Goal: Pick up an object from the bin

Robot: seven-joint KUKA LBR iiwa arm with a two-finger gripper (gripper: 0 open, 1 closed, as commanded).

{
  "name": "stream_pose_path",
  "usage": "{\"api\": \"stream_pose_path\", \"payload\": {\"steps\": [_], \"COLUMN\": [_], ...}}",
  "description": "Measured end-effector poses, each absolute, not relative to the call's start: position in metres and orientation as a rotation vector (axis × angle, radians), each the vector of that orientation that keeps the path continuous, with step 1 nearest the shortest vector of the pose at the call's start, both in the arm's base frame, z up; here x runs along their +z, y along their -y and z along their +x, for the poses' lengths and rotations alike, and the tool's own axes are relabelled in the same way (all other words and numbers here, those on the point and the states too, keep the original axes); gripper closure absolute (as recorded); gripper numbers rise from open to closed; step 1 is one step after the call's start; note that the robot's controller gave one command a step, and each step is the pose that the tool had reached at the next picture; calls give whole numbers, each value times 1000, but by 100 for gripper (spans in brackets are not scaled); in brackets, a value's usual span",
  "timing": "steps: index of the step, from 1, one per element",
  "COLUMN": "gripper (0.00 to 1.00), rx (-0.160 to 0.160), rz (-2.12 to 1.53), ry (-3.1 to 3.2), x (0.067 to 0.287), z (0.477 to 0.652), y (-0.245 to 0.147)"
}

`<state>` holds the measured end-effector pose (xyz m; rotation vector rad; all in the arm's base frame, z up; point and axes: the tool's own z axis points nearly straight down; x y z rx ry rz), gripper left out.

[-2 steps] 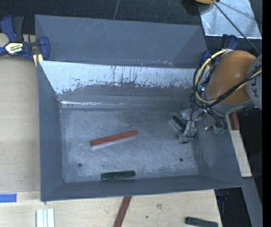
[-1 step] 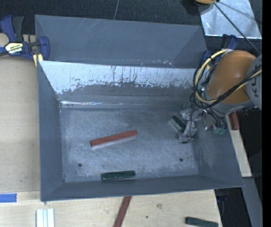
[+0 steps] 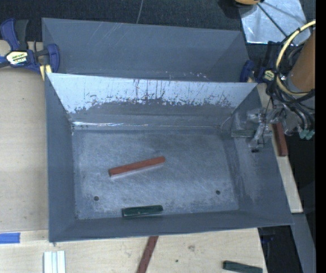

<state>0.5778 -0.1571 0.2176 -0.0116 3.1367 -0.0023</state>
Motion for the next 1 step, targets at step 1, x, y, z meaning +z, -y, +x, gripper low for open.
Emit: {"api": "stream_pose_path", "payload": {"steps": [1], "gripper": [100], "rx": [-2], "rz": [-12], "ry": [-3138], "x": [217], "z": [578], "y": [157]}}
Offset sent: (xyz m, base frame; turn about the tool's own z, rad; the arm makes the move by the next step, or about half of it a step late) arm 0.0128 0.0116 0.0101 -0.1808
